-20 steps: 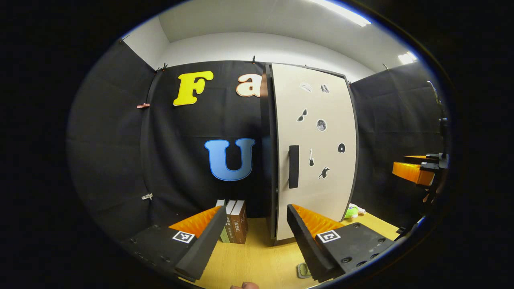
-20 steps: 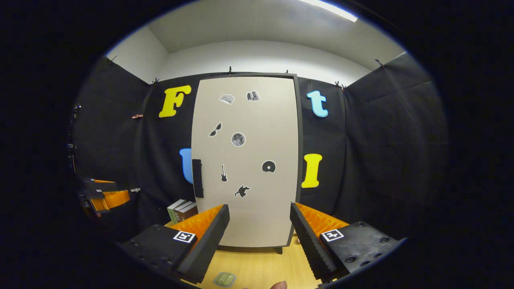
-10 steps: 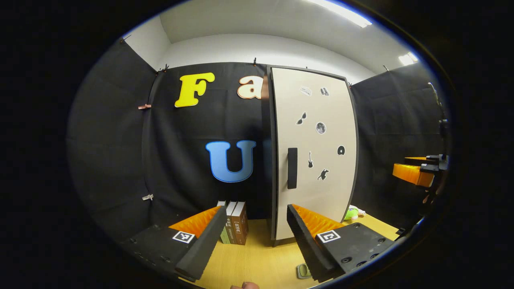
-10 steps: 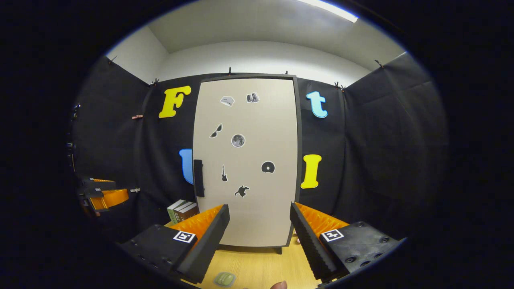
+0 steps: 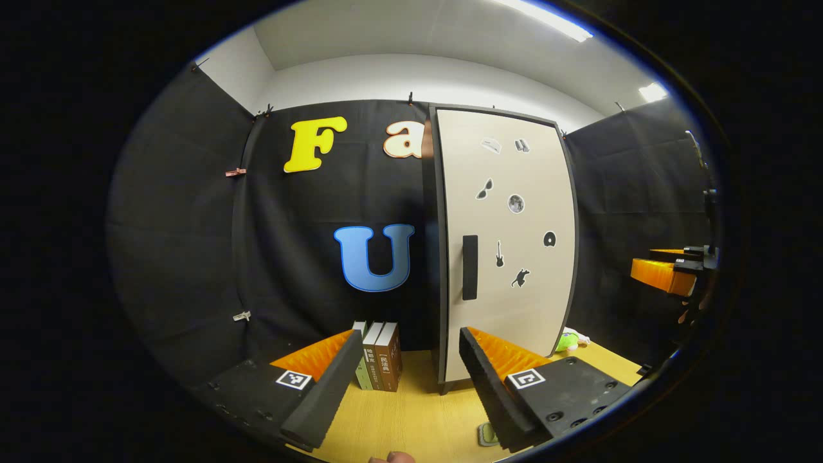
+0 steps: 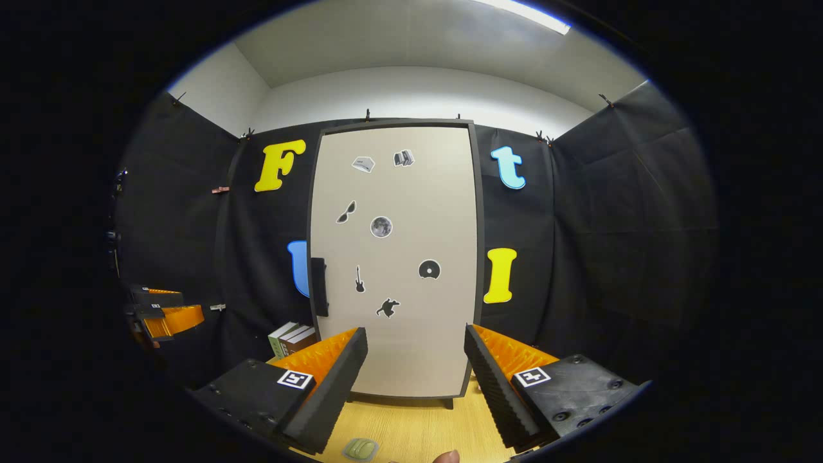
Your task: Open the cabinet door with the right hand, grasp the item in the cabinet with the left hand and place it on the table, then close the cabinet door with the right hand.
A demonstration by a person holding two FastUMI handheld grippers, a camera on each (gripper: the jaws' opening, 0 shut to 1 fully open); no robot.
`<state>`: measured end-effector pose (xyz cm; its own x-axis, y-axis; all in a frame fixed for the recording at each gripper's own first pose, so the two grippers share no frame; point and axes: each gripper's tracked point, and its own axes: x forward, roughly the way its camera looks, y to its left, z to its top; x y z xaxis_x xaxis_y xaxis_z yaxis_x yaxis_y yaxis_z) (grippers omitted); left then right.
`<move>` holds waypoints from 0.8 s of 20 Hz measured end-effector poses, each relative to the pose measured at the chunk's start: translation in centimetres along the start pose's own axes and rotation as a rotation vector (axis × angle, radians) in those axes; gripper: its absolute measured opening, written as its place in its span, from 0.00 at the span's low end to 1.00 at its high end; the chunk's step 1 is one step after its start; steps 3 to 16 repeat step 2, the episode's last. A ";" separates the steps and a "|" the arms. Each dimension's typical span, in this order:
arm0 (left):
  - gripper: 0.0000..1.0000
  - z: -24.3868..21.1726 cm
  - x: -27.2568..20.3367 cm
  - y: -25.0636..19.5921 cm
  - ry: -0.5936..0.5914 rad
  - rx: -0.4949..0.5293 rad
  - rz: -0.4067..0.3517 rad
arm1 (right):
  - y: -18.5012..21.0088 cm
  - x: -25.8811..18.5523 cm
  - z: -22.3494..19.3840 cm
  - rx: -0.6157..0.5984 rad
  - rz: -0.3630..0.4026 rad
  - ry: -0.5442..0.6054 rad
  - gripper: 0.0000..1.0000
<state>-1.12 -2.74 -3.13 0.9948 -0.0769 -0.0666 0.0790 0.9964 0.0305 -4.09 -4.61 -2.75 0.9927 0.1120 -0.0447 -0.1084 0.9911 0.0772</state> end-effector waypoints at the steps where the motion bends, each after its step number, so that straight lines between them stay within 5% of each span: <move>1: 0.93 0.2 0.0 -0.1 -0.004 0.002 0.001 | -0.1 0.1 0.0 0.002 0.001 -0.004 0.97; 16: 0.95 0.2 0.0 -0.1 -0.006 0.006 0.006 | -0.2 0.3 0.0 0.005 0.002 -0.004 0.97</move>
